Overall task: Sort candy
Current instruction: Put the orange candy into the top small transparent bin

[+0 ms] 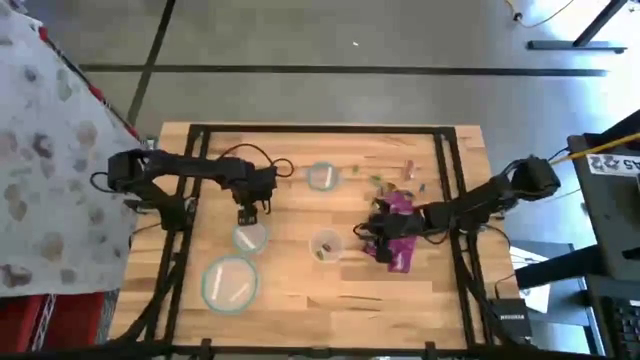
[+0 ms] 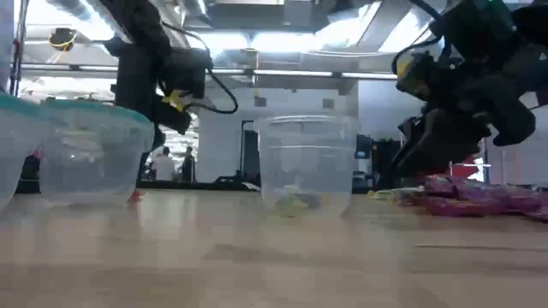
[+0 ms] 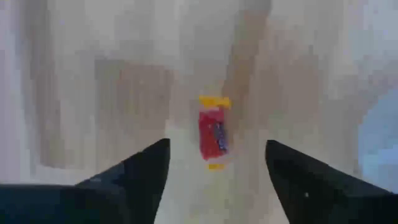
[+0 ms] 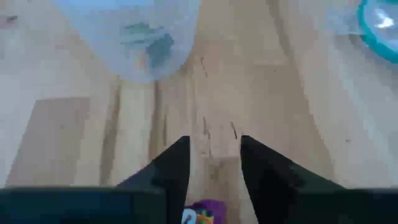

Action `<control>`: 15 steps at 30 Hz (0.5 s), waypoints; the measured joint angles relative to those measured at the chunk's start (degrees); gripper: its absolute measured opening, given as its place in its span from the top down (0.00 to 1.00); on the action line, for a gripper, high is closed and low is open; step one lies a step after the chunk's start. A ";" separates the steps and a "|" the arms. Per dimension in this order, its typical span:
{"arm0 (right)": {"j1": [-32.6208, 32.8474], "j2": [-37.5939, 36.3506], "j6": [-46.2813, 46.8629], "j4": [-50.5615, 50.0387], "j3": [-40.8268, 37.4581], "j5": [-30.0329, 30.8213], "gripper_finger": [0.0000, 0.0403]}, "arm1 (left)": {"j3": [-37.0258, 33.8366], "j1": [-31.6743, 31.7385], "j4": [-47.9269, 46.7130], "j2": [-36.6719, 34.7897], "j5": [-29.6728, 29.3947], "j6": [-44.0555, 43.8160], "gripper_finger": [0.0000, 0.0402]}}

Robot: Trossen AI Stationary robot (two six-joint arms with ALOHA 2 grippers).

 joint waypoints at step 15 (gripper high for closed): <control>-0.02 0.04 0.08 -0.26 0.00 0.19 0.69 | -2.77 -2.68 5.79 0.54 -0.46 -3.70 0.55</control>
